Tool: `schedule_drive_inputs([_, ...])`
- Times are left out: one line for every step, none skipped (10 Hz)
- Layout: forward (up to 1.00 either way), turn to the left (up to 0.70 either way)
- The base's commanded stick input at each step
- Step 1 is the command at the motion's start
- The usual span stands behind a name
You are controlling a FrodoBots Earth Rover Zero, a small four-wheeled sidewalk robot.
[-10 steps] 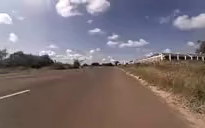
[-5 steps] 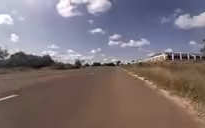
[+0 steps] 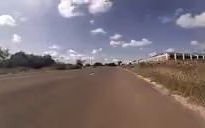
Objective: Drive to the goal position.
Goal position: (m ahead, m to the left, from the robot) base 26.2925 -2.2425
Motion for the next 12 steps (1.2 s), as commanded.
schedule_drive_inputs([1.0, -0.16])
schedule_drive_inputs([1.0, -0.24])
schedule_drive_inputs([1.0, -0.32])
schedule_drive_inputs([1.0, -0.23])
schedule_drive_inputs([1.0, 0.03])
schedule_drive_inputs([1.0, 0.03])
schedule_drive_inputs([1.0, 0.03])
schedule_drive_inputs([1.0, 0.03])
schedule_drive_inputs([1.0, 0.03])
schedule_drive_inputs([1.0, 0.03])
schedule_drive_inputs([1.0, -0.06])
schedule_drive_inputs([1.0, -0.16])
